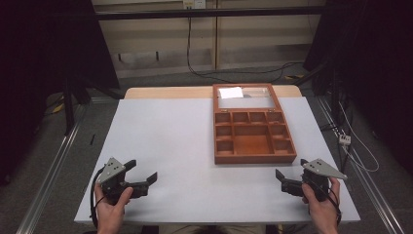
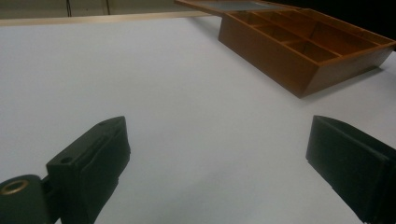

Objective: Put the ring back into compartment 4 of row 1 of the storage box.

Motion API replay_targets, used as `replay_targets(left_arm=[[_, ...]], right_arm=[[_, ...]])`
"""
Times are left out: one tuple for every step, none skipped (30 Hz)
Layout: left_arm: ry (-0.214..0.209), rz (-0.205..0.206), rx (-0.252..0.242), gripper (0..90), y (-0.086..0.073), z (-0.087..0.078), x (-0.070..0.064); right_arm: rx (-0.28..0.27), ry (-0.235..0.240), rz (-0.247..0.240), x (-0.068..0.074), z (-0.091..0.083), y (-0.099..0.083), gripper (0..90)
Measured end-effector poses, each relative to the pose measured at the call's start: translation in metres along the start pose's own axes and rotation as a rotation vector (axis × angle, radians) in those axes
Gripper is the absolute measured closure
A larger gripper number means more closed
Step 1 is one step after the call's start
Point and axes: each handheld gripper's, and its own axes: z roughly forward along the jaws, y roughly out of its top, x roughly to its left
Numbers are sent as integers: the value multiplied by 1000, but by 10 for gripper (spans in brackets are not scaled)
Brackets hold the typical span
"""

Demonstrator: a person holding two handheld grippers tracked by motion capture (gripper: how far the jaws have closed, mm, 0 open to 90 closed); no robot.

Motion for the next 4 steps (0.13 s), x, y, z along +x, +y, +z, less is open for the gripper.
replay_targets(left_arm=[[2,-2,-5,59,0,0,0],[-2,-1,-5,59,0,0,0],[-1,-8,-8,59,1,1,-1],[-1,-8,-8,59,1,1,-1]], right_arm=[[0,3,-3,0,1,0,52],[-5,4,-6,1,1,0,52],[-12,5,-9,0,0,1,52],[-16,3,-14,0,0,1,51]])
